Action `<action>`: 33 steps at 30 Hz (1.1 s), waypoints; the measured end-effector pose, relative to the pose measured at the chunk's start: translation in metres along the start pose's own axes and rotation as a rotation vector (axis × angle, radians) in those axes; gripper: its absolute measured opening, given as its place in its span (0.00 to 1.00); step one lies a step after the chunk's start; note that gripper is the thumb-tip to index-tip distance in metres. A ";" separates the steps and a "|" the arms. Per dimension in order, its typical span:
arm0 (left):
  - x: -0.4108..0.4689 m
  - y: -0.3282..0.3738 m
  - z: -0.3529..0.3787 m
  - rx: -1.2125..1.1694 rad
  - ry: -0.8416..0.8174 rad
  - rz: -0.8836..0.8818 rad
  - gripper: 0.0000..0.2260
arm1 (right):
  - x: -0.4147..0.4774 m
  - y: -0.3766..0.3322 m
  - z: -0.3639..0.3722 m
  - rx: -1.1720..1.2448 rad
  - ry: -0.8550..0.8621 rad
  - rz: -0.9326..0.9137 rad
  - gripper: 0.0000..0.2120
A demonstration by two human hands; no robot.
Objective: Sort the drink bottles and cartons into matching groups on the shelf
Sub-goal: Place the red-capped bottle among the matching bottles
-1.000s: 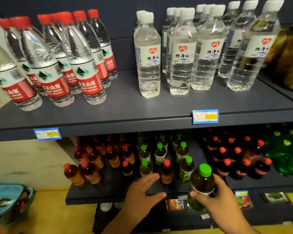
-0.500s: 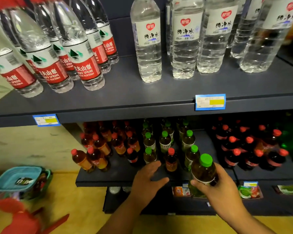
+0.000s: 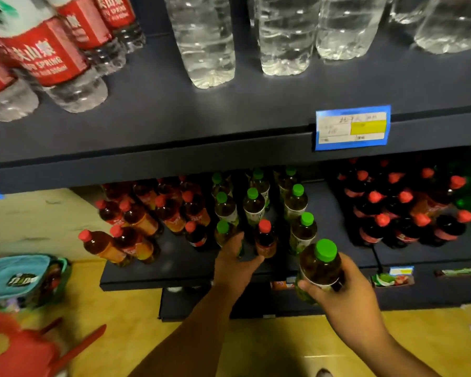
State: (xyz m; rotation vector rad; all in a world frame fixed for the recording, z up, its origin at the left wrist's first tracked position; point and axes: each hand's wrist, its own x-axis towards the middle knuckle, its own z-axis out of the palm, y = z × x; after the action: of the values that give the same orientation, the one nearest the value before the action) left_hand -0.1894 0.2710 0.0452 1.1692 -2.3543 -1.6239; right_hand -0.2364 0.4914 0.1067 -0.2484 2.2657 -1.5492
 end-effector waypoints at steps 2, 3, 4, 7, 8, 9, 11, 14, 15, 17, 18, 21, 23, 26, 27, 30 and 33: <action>0.021 -0.016 0.019 -0.029 -0.002 -0.009 0.36 | 0.003 0.011 0.002 -0.002 0.000 0.021 0.29; 0.023 -0.013 0.023 -0.053 -0.010 -0.019 0.37 | 0.003 0.015 0.004 0.009 -0.001 0.037 0.28; 0.023 -0.006 0.027 -0.083 -0.010 -0.022 0.37 | 0.003 0.019 0.005 0.030 0.007 0.052 0.28; 0.035 -0.002 0.043 -0.109 -0.023 -0.005 0.35 | 0.006 0.031 0.007 0.061 0.033 0.087 0.28; 0.039 -0.002 0.049 -0.085 -0.018 0.002 0.34 | 0.008 0.033 0.007 0.068 0.041 0.096 0.28; 0.043 -0.001 0.053 -0.072 0.001 0.010 0.34 | 0.010 0.035 0.007 0.071 0.044 0.097 0.28; 0.049 -0.001 0.060 -0.042 0.038 0.018 0.36 | 0.012 0.044 0.006 0.061 0.053 0.105 0.28; 0.054 -0.001 0.065 0.029 0.077 0.010 0.32 | 0.010 0.053 0.004 0.069 0.058 0.123 0.29; 0.055 0.000 0.067 0.044 0.083 0.017 0.30 | 0.010 0.056 0.003 0.070 0.062 0.132 0.29; 0.054 -0.001 0.067 0.099 0.089 0.048 0.29 | 0.008 0.058 0.002 0.066 0.066 0.139 0.29; 0.051 0.000 0.066 0.134 0.087 0.064 0.29 | 0.006 0.056 0.001 0.063 0.065 0.140 0.29; 0.035 0.003 0.060 0.138 0.073 0.085 0.29 | 0.001 0.046 -0.007 0.064 0.062 0.130 0.29; 0.022 0.007 0.050 0.099 0.054 0.084 0.30 | -0.001 0.033 -0.012 0.064 0.062 0.109 0.29; 0.001 0.014 0.031 0.075 0.013 0.115 0.32 | -0.002 0.019 -0.012 0.061 0.080 0.086 0.28; -0.007 0.018 0.021 0.081 0.018 0.136 0.32 | -0.004 0.014 -0.011 0.060 0.091 0.080 0.28; -0.026 0.020 -0.007 0.069 0.047 0.166 0.31 | -0.011 0.001 -0.004 0.062 0.120 0.056 0.28; -0.041 0.007 -0.036 0.050 0.052 0.175 0.30 | -0.022 -0.009 0.008 0.069 0.150 0.044 0.27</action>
State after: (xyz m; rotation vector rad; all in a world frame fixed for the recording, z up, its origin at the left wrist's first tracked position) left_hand -0.1486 0.2683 0.0821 0.9690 -2.4014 -1.4692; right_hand -0.2142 0.4892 0.1172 -0.0643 2.3078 -1.6703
